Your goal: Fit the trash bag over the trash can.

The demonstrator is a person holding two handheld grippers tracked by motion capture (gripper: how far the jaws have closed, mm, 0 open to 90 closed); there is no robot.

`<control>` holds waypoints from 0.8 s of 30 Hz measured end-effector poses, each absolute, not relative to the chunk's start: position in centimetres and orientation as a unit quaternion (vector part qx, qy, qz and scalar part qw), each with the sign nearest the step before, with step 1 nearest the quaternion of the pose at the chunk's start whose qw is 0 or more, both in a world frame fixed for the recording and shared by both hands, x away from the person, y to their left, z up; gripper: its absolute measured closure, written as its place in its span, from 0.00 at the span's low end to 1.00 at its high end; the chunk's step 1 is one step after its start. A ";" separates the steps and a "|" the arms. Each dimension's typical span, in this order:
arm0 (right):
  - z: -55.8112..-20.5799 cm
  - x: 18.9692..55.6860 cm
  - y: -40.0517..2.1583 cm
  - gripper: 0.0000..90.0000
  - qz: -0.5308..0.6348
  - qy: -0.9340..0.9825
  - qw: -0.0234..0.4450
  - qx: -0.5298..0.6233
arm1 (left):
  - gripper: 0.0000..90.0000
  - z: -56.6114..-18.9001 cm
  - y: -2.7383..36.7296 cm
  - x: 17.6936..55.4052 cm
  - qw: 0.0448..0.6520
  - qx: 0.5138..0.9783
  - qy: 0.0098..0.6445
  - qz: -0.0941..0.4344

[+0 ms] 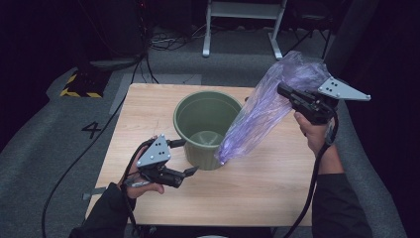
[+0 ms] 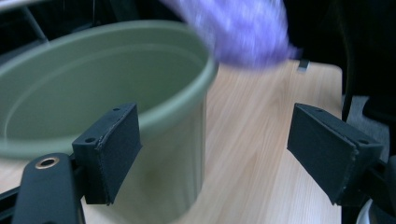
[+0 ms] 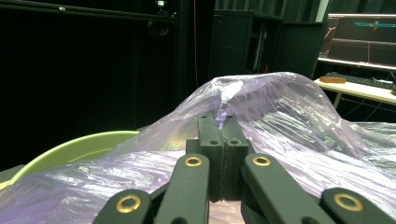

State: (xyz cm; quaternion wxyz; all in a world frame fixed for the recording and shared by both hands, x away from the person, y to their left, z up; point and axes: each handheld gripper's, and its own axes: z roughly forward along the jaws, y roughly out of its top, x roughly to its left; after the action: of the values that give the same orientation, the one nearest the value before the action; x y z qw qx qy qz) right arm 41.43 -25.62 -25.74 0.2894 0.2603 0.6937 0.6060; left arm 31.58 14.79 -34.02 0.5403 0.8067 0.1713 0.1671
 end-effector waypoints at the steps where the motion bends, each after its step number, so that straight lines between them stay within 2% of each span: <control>1: -25.7 41.6 -25.5 1.00 0.606 0.694 0.288 0.261 | 0.19 -33.6 14.2 31.6 0.546 0.804 0.167 0.166; 10: -25.9 42.3 -24.2 1.00 0.601 0.698 0.287 0.263 | 0.19 -32.1 8.7 33.1 0.527 0.818 0.155 0.170; 13: -25.8 42.3 -24.1 1.00 0.603 0.697 0.287 0.262 | 0.24 -32.3 7.6 33.7 0.503 0.829 0.158 0.184; 21: -25.9 42.2 -24.1 1.00 0.609 0.695 0.285 0.256 | 0.58 -31.8 6.7 34.8 0.460 0.841 0.164 0.234; 24: -25.9 42.1 -24.1 1.00 0.613 0.694 0.282 0.253 | 0.72 -31.4 7.0 35.3 0.451 0.847 0.155 0.236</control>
State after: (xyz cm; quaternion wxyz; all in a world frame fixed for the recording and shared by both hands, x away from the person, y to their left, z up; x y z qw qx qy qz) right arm 42.11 -24.05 -25.91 0.2816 0.2526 0.6939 0.6126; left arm 35.30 6.95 -31.40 0.4507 0.8470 0.1549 0.2356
